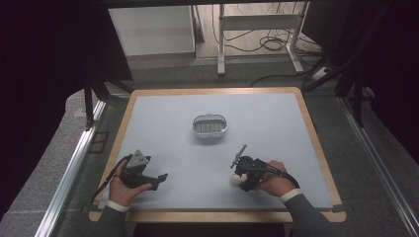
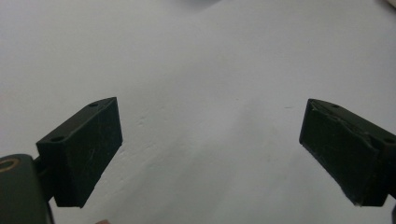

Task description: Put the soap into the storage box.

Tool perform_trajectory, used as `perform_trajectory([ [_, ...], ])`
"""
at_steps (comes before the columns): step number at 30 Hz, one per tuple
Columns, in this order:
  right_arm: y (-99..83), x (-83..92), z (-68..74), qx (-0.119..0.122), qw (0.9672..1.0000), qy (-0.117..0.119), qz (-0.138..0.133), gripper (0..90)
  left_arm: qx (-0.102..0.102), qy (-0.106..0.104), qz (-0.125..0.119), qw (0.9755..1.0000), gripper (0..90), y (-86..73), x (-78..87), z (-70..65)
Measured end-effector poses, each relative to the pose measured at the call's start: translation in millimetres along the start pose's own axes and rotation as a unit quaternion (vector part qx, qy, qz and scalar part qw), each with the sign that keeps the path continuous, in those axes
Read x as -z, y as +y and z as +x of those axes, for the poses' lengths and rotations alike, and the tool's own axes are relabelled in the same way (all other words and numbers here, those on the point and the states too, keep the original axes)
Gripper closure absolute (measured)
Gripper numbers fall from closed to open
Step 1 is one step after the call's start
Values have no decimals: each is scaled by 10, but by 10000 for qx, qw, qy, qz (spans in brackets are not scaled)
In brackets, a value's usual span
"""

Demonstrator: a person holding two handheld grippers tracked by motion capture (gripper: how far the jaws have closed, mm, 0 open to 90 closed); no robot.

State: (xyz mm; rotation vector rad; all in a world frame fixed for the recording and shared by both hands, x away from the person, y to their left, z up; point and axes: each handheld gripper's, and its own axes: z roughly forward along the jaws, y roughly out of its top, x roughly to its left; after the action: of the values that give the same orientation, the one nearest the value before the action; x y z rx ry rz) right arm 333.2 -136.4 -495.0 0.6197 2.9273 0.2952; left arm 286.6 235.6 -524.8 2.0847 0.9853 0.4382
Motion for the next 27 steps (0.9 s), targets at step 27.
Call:
perform_trajectory([
  [27,106,348,-320,-225,9981,-264,-513,497,-18,-21,48,10000,64,0,-6,0],
])
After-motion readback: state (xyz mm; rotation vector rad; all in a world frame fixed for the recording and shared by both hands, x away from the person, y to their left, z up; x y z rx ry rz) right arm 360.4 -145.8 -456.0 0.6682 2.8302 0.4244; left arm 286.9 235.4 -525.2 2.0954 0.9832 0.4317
